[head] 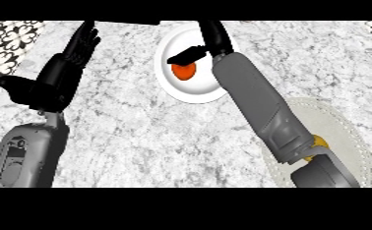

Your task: Pick the squash from the placemat and place it in the plate

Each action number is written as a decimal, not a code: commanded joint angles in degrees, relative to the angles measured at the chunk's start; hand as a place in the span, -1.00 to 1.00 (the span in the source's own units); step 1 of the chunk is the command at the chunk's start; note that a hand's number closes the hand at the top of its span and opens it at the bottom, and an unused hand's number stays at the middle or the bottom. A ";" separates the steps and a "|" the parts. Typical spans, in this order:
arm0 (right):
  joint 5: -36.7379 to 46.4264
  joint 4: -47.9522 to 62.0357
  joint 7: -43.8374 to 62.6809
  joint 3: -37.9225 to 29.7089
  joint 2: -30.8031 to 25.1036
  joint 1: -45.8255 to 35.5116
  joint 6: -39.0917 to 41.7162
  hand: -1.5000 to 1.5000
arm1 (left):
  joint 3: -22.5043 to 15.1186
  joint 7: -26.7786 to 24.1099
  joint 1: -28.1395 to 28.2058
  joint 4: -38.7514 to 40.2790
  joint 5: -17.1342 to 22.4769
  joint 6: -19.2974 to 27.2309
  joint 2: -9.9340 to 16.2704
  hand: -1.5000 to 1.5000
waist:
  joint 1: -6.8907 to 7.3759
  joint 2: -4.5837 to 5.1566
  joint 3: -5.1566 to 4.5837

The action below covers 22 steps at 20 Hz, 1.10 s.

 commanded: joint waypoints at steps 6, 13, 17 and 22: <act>-8.01 4.69 -7.71 -9.66 -4.34 -1.00 5.24 -1.00 | 3.72 0.04 3.18 -0.83 1.92 -2.10 3.10 0.00 | -2.74 -0.56 -0.02; -11.05 5.02 -15.02 -13.65 -14.58 3.60 17.55 -1.00 | 4.07 -3.41 4.04 0.97 1.27 -1.64 1.86 0.00 | -3.98 -0.74 -0.02; -10.07 8.07 -19.39 -14.10 -19.97 4.78 22.67 -1.00 | 2.14 0.02 2.91 -0.40 -0.45 0.19 0.31 0.00 | -3.52 -0.56 0.02; -9.02 11.19 -22.78 -14.51 -24.83 5.91 26.97 -1.00 | 3.46 -0.98 5.76 -3.20 1.26 -2.12 1.73 0.00 | -2.87 -0.43 0.04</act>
